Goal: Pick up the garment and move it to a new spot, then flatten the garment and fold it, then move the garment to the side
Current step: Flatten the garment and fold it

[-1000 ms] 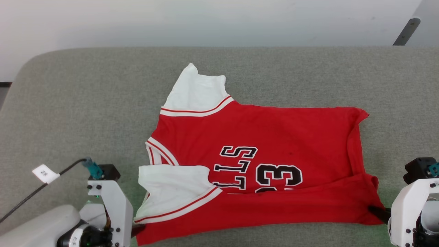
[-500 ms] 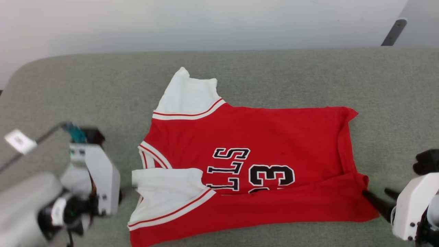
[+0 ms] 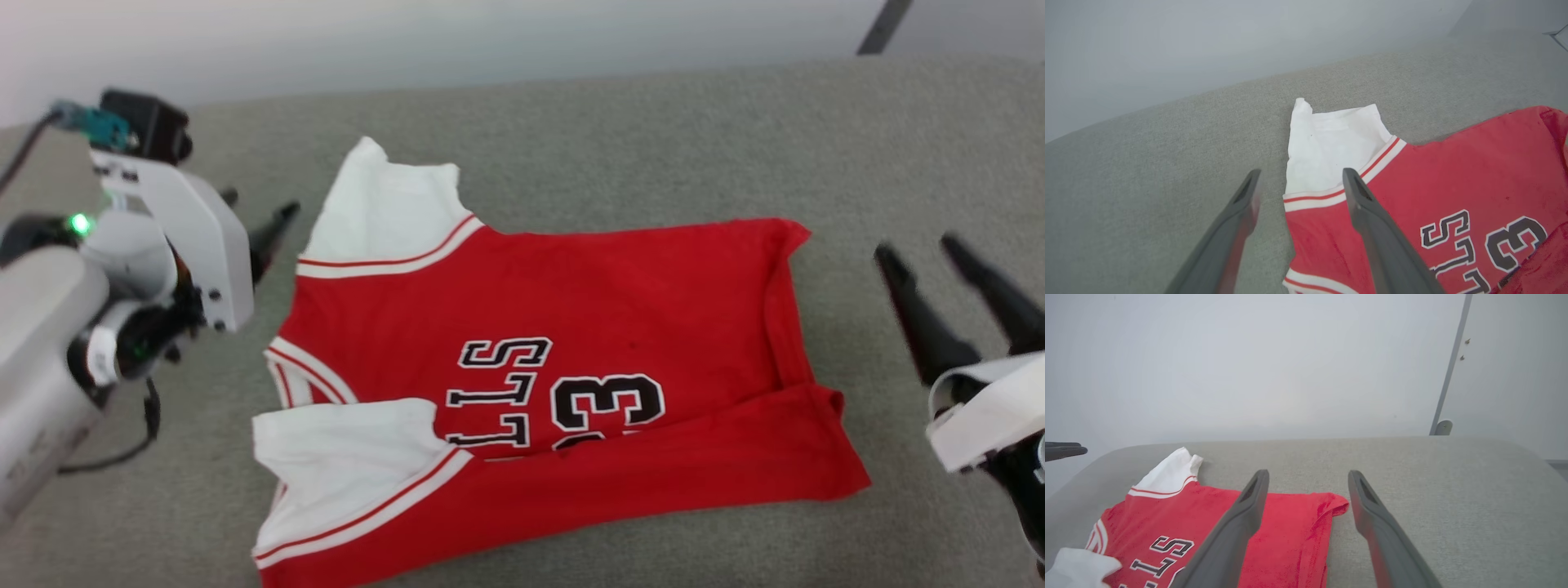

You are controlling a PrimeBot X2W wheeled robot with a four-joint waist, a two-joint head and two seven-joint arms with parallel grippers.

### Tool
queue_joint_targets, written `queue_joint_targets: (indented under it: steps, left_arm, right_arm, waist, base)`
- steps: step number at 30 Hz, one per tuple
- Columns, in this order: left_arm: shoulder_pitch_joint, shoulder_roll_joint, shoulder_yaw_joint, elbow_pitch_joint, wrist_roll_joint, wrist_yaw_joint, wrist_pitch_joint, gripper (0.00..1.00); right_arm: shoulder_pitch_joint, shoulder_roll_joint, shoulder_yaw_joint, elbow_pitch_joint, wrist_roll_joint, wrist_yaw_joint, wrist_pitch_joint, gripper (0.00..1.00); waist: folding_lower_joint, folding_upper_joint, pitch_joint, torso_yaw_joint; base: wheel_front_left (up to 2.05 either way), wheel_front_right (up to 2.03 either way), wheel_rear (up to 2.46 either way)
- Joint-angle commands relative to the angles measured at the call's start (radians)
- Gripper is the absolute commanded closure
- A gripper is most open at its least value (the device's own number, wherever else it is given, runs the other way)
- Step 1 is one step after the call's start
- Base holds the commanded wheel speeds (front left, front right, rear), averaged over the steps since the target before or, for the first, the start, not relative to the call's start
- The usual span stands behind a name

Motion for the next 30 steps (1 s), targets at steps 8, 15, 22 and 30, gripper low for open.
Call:
queue_joint_targets:
  steps: [8,15,22,30]
  left_arm:
    - [-0.112,-0.062,0.013,0.169,0.057,-0.079,-0.046,0.00]
    - [-0.207,-0.090,-0.005,0.278,0.082,-0.138,0.016,0.00]
    - [-0.289,-0.110,-0.038,0.371,0.109,-0.176,0.120,0.00]
    - [-0.336,-0.140,-0.063,0.484,0.102,-0.193,0.234,0.00]
  right_arm:
    - [-0.036,0.011,0.019,-0.009,-0.065,-0.001,-0.247,0.00]
    - [-0.036,0.027,0.018,0.019,-0.053,-0.001,-0.300,0.00]
    - [-0.054,0.029,0.042,0.046,-0.025,-0.001,-0.322,0.00]
    - [-0.070,0.025,0.063,0.071,-0.002,-0.001,-0.324,0.00]
  waist:
    - [0.0000,0.0000,0.105,-0.085]
    - [0.0000,0.0000,0.179,-0.129]
    - [0.0000,0.0000,0.241,-0.160]
    - [0.0000,0.0000,0.290,-0.179]
  base:
    - [0.00,0.00,0.00]
    - [0.00,0.00,0.00]
    - [0.00,0.00,0.00]
    - [0.00,0.00,0.00]
